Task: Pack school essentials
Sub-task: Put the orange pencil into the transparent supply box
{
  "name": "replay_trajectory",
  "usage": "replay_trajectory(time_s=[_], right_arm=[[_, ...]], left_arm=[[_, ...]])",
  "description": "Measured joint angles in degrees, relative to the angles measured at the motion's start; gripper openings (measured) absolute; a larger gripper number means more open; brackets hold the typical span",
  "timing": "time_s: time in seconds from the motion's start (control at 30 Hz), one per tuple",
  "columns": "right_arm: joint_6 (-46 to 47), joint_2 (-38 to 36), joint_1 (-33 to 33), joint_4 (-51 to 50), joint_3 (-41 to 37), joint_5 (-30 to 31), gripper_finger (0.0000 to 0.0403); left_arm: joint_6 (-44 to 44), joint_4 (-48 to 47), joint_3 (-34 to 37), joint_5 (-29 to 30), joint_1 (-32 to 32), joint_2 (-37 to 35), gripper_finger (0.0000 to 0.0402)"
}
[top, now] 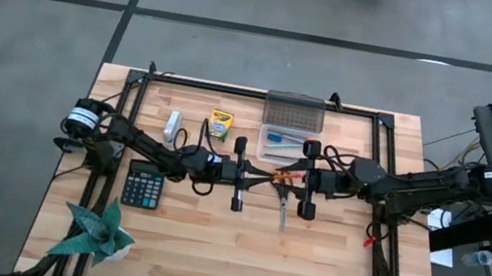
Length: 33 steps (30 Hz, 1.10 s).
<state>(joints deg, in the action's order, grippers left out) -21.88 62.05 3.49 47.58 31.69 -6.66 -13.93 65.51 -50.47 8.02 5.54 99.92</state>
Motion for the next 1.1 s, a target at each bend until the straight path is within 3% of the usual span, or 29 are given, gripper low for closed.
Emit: replay_trajectory(time_s=[0.17,0.37,0.77,0.93,1.1], right_arm=[[-0.1,0.5,0.0,-0.1,0.0,0.0,0.0098],[-0.5,0.4,0.0,-0.7,-0.1,0.0,0.0019],[0.5,0.3,0.0,-2.2,-0.1,0.8,0.0015],[0.9,-0.6,0.0,-7.1,0.0,6.6,0.0015],[0.7,-1.3,-0.5,-21.5,3.9,14.3,0.0014]], left_arm=[[-0.3,0.0,0.2,0.0,0.0,0.0,0.0000],[-0.6,-0.1,0.2,0.0,0.0,0.0,0.0008],[-3.6,-0.7,0.3,0.0,-0.3,-0.8,0.0129],[-9.5,-3.5,1.6,0.4,-0.3,-3.6,0.0163],[-13.5,-5.3,5.0,3.4,-0.3,-9.3,0.0171]])
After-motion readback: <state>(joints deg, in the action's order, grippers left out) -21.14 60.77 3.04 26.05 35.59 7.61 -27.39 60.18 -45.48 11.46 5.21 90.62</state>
